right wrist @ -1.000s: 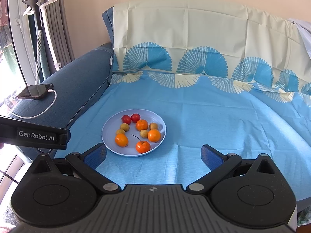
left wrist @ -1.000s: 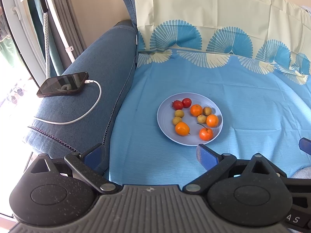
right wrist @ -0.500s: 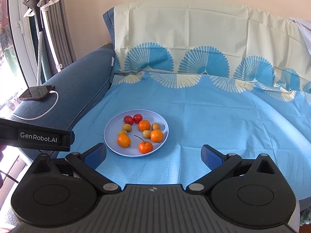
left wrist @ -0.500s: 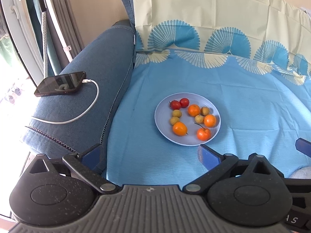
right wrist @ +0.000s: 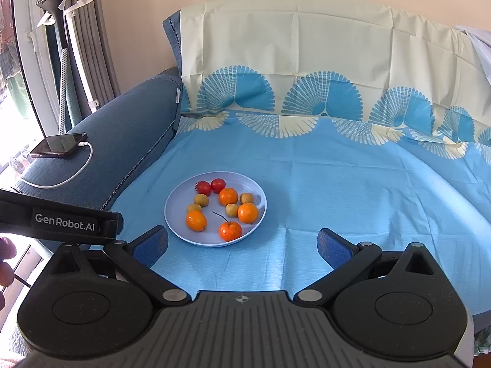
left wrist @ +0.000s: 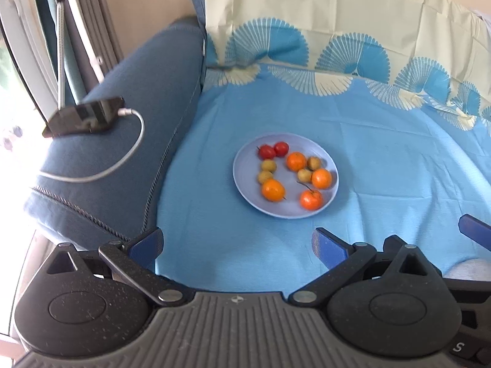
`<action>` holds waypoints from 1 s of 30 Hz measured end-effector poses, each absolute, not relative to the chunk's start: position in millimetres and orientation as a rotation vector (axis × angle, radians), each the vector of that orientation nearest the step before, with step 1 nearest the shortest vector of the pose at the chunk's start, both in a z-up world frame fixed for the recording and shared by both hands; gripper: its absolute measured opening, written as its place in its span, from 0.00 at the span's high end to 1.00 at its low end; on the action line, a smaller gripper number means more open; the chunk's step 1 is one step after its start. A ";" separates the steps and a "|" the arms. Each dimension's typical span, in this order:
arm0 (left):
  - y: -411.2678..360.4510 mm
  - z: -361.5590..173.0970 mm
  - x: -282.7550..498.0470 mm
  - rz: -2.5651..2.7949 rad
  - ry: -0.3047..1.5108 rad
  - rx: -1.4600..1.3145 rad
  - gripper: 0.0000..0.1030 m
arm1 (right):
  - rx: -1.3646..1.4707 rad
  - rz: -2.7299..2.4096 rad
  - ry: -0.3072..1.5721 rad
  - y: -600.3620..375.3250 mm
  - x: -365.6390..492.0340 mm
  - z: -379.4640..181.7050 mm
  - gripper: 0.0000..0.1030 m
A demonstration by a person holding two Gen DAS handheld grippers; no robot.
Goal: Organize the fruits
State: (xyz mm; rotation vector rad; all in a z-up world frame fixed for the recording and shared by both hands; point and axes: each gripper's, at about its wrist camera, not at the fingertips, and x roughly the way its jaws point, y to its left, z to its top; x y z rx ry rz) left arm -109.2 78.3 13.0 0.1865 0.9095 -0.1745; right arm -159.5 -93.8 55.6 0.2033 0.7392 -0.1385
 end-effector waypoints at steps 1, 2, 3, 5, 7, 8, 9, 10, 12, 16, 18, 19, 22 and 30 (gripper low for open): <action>78.4 12.4 -109.3 -0.166 0.907 0.190 0.00 | 0.201 -0.138 0.739 -94.0 -159.6 55.6 0.01; 78.2 12.1 -110.1 -0.159 0.898 0.200 0.00 | 0.201 -0.137 0.739 -94.0 -159.6 55.5 0.01; 77.6 12.3 -111.0 -0.158 0.888 0.209 0.00 | 0.202 -0.137 0.741 -94.0 -159.7 55.3 0.01; 76.6 13.3 -112.6 -0.155 0.871 0.220 0.00 | 0.203 -0.136 0.743 -93.8 -159.6 54.8 0.01; 75.9 14.0 -113.0 -0.151 0.862 0.223 0.00 | 0.206 -0.138 0.744 -93.7 -159.1 54.3 0.01; 75.6 14.3 -113.0 -0.148 0.860 0.223 0.00 | 0.208 -0.140 0.745 -93.7 -159.0 54.0 0.01; 75.2 14.5 -113.5 -0.146 0.857 0.225 0.00 | 0.209 -0.142 0.744 -94.0 -158.9 53.7 0.01; 74.9 14.7 -113.6 -0.145 0.854 0.229 0.00 | 0.209 -0.144 0.744 -95.0 -158.6 53.5 0.01; 74.4 15.1 -114.0 -0.142 0.848 0.233 0.00 | 0.208 -0.148 0.745 -95.4 -158.5 53.2 0.01; 74.7 14.8 -113.1 -0.139 0.851 0.235 0.00 | 0.204 -0.151 0.748 -95.9 -158.4 52.2 0.01; 74.8 15.1 -113.4 -0.134 0.850 0.236 0.00 | 0.199 -0.151 0.746 -95.1 -158.6 52.3 0.01; 74.7 15.1 -113.8 -0.131 0.847 0.238 0.00 | 0.198 -0.150 0.745 -95.1 -158.7 52.5 0.01; 74.3 14.6 -113.6 -0.128 0.848 0.240 0.00 | 0.197 -0.150 0.744 -95.1 -158.7 52.6 0.01; 73.7 13.9 -112.8 -0.122 0.853 0.239 0.00 | 0.196 -0.150 0.744 -94.9 -158.5 53.0 0.01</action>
